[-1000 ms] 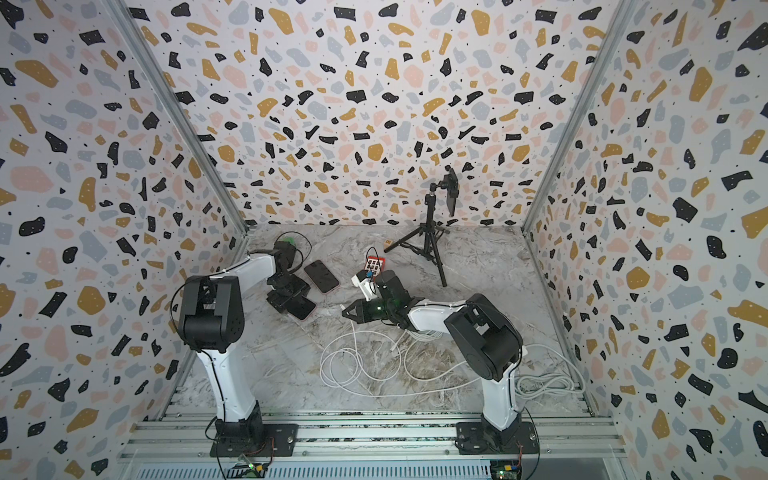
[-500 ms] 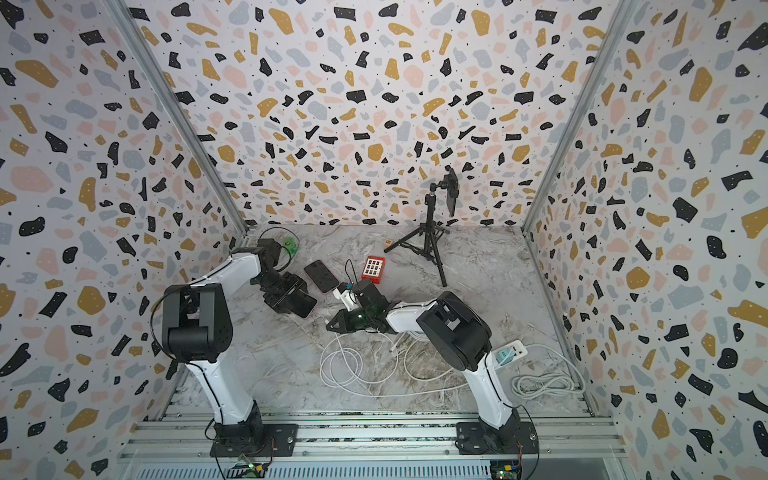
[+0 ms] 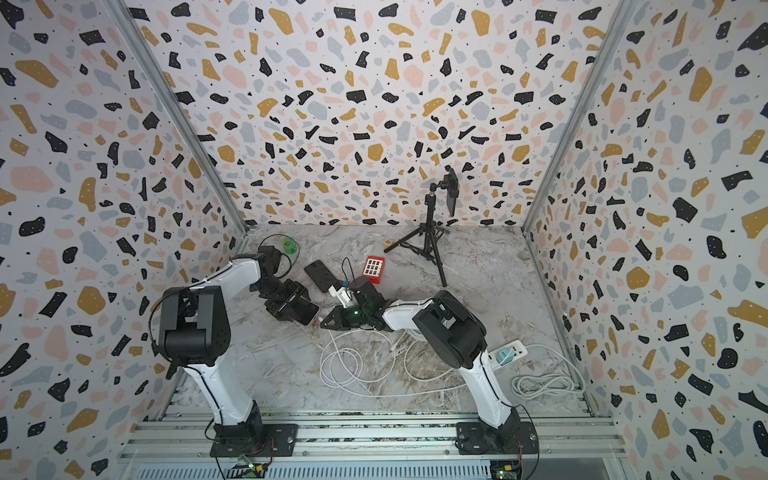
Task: Plug the charging cable into the phone
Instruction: Pick up the phone at the center of the board, then insert the charging cable into the phone.
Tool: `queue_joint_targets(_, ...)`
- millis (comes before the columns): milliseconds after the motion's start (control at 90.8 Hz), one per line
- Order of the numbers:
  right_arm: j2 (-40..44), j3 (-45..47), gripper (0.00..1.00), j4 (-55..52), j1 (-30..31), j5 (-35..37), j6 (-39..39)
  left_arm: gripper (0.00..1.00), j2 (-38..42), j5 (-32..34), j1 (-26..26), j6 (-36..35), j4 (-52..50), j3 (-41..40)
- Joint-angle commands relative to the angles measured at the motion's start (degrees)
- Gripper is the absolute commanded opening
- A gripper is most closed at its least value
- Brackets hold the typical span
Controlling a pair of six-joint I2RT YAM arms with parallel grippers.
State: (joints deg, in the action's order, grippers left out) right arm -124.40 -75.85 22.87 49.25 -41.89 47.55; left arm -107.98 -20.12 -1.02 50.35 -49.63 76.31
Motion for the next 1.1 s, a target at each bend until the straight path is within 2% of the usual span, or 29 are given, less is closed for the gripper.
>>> queue_joint_targets(0,-0.5,-2.2,0.00,2.2,0.3,-1.2,1.6,0.77,2.5,-1.9,0.0,0.3,0.6,-0.4)
queue_joint_targets(1090,-2.9,-3.8,0.00,4.5,0.3,-2.5,3.9,0.73,8.2,-6.7,0.1,3.9,5.8,-6.5)
